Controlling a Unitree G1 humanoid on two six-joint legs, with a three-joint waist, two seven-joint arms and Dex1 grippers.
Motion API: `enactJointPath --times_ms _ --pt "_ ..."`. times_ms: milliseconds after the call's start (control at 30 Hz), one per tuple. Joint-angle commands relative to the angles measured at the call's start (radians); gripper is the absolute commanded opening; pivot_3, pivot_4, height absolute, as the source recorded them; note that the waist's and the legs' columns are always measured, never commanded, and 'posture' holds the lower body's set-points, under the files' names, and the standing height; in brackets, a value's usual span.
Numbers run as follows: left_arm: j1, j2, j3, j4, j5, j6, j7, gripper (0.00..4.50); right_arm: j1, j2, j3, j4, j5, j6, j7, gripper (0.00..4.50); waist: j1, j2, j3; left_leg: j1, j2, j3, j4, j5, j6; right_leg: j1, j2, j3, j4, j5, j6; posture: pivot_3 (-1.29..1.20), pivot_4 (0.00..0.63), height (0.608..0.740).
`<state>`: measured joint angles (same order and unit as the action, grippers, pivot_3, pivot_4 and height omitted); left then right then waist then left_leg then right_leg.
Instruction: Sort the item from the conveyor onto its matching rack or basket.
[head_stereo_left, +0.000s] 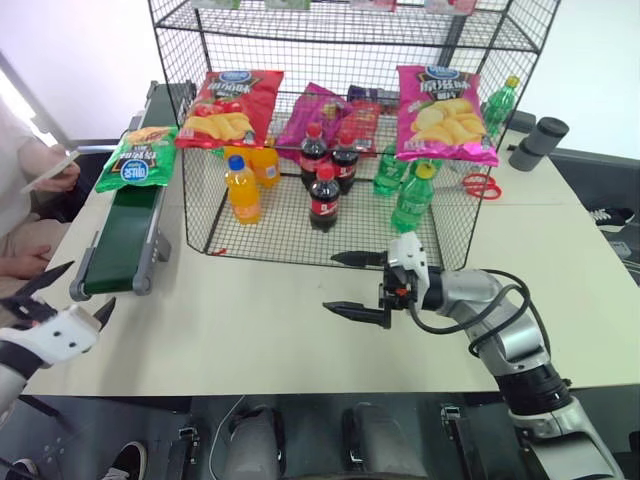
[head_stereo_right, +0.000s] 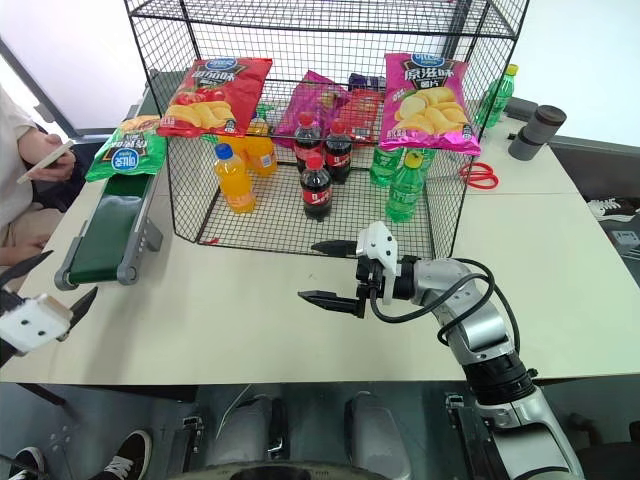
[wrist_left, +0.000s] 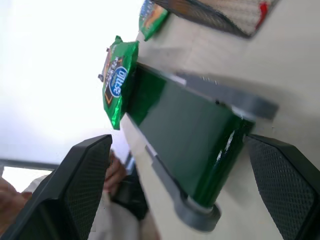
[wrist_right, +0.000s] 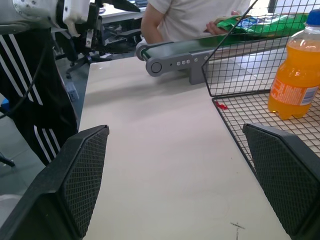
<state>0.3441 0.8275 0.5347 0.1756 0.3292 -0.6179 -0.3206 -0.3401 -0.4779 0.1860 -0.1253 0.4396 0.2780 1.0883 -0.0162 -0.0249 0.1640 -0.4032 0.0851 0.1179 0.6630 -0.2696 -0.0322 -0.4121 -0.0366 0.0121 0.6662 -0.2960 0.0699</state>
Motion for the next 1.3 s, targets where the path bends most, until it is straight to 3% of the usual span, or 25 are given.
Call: enactJointPath --times_ms 33,133,300,633,1300 --pt "0.02 0.05 0.008 0.043 0.139 -0.059 0.129 4.5 -0.024 0.004 0.016 -0.026 0.025 0.023 0.038 4.46 0.0 0.0 0.0 0.0 0.0 0.0 0.0 0.0 0.0 0.0 0.0 0.0 0.0 0.0 0.0 0.0 0.15 0.74" --pt "0.025 0.08 -0.002 0.079 0.214 -0.067 0.219 4.5 -0.034 0.013 0.033 -0.031 0.019 0.033 0.044 4.46 0.0 0.0 0.0 0.0 0.0 0.003 0.0 0.0 0.0 -0.001 0.0 0.0 0.0 0.001 0.002 0.0 0.15 0.74" --pt "0.02 0.104 -0.023 0.122 0.224 -0.074 0.275 4.5 -0.04 0.025 0.024 -0.021 0.001 0.012 0.029 4.46 0.0 0.0 0.0 0.0 0.001 0.005 0.0 0.0 0.0 -0.001 -0.001 0.0 0.0 0.001 0.002 0.0 0.15 0.74" --pt "-0.028 0.121 -0.075 0.154 0.189 -0.065 0.288 4.5 -0.072 0.069 -0.031 -0.022 0.064 0.01 0.023 4.46 -0.001 -0.001 -0.001 -0.001 0.0 0.01 -0.001 -0.001 0.001 -0.004 -0.005 0.0 0.001 0.002 0.003 0.0 0.15 0.74" --pt "-0.082 0.135 -0.128 0.156 0.167 -0.043 0.287 4.5 -0.051 0.064 -0.022 0.025 -0.027 -0.09 0.01 4.46 0.0 -0.002 -0.001 -0.004 -0.001 0.014 -0.001 -0.001 0.001 -0.011 -0.004 0.0 0.004 0.002 0.003 0.0 0.15 0.74"
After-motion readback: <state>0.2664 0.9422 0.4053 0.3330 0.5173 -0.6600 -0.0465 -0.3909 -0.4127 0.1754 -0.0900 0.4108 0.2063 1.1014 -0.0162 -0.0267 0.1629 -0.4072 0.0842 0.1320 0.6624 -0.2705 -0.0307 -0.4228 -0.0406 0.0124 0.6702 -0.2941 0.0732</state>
